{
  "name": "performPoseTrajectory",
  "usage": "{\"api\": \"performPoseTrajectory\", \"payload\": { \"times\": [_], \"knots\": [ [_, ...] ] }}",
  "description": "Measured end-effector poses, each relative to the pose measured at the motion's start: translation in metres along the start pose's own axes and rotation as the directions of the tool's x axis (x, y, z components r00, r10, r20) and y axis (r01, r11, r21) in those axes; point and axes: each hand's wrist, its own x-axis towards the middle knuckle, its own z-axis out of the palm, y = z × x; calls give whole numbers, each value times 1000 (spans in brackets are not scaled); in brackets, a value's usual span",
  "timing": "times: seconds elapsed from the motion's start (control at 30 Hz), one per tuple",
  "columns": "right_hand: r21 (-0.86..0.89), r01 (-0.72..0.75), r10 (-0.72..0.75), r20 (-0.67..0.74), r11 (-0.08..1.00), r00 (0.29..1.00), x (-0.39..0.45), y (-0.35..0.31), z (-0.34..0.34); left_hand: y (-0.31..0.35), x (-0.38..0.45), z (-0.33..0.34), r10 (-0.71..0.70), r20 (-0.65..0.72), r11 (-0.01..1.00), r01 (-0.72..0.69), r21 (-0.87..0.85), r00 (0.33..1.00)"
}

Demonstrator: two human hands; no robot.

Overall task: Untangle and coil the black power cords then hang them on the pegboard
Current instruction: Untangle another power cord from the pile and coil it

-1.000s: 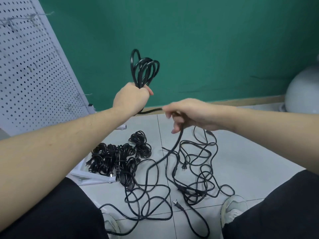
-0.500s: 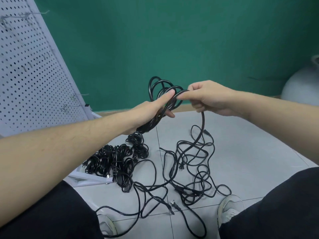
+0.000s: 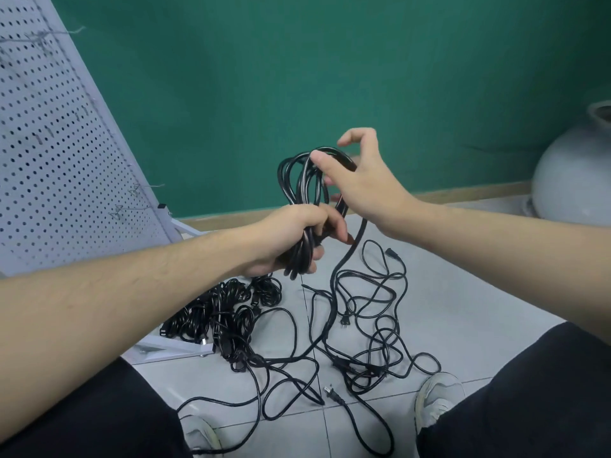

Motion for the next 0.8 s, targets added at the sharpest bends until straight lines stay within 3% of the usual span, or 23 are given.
{"api": "performPoseTrajectory", "payload": {
  "times": [0.07,0.2,0.3,0.47,0.6,0.63,0.7,0.8],
  "knots": [
    [-36,-140,142,33,989,989,0,-1,-1,0,-2,0,-33,42,999,33,7,999],
    [360,-257,215,153,897,965,1,-5,2,0,-3,2,6,13,998,-7,64,1000],
    [509,-256,213,142,822,967,4,-11,10,-2,1,-2,51,5,999,-51,1,999],
    [455,-246,213,123,856,969,6,-12,14,-3,3,-3,65,180,966,-17,-258,982],
    [555,-412,310,273,722,911,5,-3,13,1,3,0,120,46,955,-103,-277,992],
    [538,-451,326,315,712,891,4,2,14,3,4,-1,141,-8,944,-137,-300,990],
    [325,-496,347,419,805,839,-4,16,17,11,4,-5,198,-114,906,-226,-358,974],
    [-56,-483,392,670,874,631,-18,32,19,17,5,-12,238,-265,856,-331,-398,934]
  ]
}}
